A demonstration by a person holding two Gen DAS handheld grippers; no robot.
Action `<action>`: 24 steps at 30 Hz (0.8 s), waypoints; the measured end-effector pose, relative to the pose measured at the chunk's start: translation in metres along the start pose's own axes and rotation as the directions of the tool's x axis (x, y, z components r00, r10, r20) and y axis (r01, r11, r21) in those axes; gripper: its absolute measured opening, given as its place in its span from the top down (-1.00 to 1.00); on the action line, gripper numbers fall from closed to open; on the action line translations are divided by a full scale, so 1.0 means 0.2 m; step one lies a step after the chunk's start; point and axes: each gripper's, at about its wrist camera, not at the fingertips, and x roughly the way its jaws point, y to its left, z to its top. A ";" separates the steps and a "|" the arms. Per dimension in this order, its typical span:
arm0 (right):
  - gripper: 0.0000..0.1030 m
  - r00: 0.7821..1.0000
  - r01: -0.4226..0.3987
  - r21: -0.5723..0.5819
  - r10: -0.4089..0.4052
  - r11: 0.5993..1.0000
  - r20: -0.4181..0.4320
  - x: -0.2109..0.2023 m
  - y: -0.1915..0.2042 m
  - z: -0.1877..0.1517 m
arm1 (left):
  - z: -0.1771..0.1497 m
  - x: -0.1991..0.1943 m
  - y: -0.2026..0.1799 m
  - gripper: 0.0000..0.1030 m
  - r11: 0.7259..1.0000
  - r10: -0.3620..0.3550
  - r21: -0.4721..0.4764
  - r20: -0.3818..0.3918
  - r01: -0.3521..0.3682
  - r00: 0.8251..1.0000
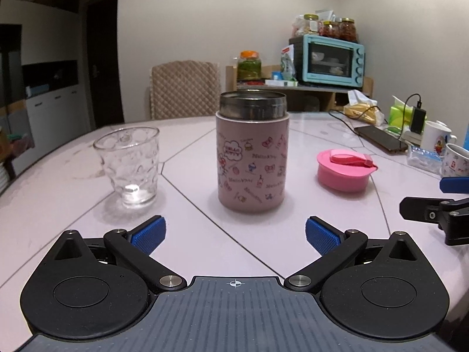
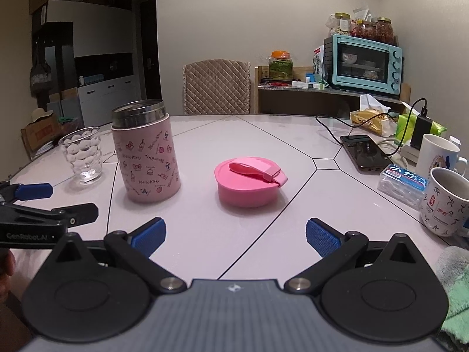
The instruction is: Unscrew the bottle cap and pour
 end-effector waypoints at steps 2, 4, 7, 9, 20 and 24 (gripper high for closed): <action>-1.00 1.000 0.005 0.002 -0.005 1.000 0.001 -0.01 0.01 -0.01 | 0.00 -0.01 -0.01 -1.00 1.000 0.000 0.002 0.003 0.000 1.000; -1.00 1.000 0.008 0.006 -0.008 1.000 0.003 -0.02 0.00 -0.01 | 0.00 -0.03 -0.02 -1.00 1.000 -0.005 0.004 0.007 0.005 1.000; -1.00 1.000 0.010 0.006 -0.010 1.000 0.007 -0.04 0.00 -0.02 | 0.00 -0.04 -0.03 -1.00 1.000 -0.016 0.005 0.013 0.016 1.000; -1.00 1.000 0.012 0.004 -0.012 1.000 0.012 -0.05 0.00 -0.02 | 0.00 -0.05 -0.03 -1.00 1.000 -0.018 0.006 0.017 0.017 1.000; -1.00 1.000 0.021 0.012 -0.022 1.000 0.022 -0.13 0.02 -0.04 | 0.00 -0.12 -0.04 -1.00 1.000 -0.023 -0.003 0.022 0.023 0.999; -1.00 0.999 0.025 0.015 -0.025 1.000 0.026 -0.16 0.02 -0.05 | 0.00 -0.14 -0.05 -1.00 1.000 -0.026 -0.007 0.020 0.026 0.999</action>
